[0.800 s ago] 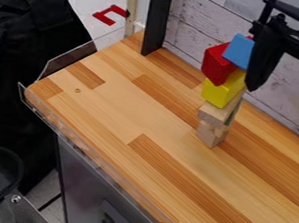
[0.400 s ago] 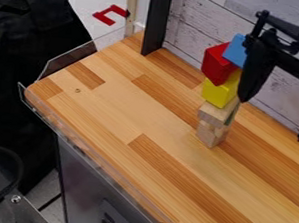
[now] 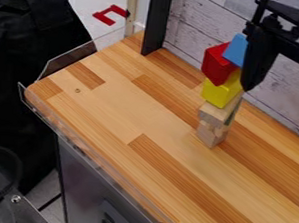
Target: Removed the blue block from the tower and placed it at the left side of the table
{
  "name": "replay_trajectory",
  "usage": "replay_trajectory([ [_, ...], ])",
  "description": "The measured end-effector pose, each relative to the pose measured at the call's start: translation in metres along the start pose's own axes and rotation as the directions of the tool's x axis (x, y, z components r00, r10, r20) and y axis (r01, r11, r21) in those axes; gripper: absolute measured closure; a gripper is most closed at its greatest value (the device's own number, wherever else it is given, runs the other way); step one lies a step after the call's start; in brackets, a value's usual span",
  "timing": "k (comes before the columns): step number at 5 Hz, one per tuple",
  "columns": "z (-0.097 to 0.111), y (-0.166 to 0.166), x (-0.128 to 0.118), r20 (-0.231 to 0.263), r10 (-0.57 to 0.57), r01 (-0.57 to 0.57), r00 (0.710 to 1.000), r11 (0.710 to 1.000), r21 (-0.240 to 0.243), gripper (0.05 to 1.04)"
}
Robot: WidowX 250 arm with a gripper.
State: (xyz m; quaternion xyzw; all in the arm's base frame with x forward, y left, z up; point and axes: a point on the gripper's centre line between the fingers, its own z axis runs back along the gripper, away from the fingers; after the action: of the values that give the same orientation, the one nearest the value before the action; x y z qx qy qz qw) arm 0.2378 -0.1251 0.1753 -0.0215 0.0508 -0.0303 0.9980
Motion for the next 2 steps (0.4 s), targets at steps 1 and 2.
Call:
replay_trajectory([
  [1, 0.009, 0.013, 0.011, 0.036, 0.021, -0.021, 0.999, 1.000, -0.003, 0.085],
  [2, 0.020, 0.029, 0.020, 0.063, 0.042, -0.041, 0.997, 0.999, -0.005, 0.085],
])
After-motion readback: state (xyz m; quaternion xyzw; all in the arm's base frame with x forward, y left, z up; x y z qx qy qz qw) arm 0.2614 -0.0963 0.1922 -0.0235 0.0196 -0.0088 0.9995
